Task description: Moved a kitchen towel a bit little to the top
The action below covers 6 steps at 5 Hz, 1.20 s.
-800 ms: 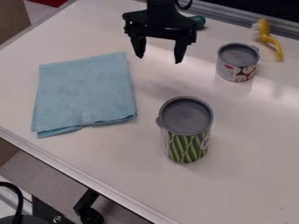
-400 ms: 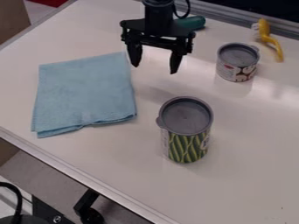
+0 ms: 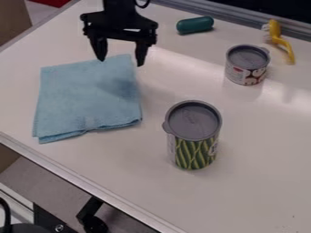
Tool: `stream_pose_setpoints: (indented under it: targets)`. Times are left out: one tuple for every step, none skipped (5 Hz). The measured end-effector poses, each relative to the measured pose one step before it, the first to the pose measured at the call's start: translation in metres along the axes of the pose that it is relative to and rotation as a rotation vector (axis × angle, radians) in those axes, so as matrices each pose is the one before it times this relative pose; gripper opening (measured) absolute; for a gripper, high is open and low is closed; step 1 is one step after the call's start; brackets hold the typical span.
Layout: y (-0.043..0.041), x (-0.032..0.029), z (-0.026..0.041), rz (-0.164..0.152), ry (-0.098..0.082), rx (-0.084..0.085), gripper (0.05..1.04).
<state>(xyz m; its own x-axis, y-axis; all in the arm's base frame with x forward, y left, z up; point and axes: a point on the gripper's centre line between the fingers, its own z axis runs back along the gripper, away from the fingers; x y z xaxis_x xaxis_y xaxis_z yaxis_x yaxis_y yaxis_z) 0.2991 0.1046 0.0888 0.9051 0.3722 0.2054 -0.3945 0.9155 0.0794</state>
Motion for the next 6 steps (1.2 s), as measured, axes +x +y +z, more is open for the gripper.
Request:
stream_pose_setpoints:
  targets:
    - [0.02498,-0.014,-0.01054,-0.0032,0.02,-0.0119,0.998]
    - [0.02047,-0.01016,-0.00692,-0.0123,0.0054,-0.0187,0.998]
    - [0.01346,-0.00835,-0.00882,0.0021,-0.005,0.0083,0.998]
    - [0.00052,-0.00582,-0.01464,0.0319,0.0126,0.0024,0.952]
    - [0.00156,0.00205,-0.00069,0.0464,-0.0171,-0.0509,0.698]
    - [0.00303,0.0053,0.00695,0.0211,0.0133,-0.0028,0.402]
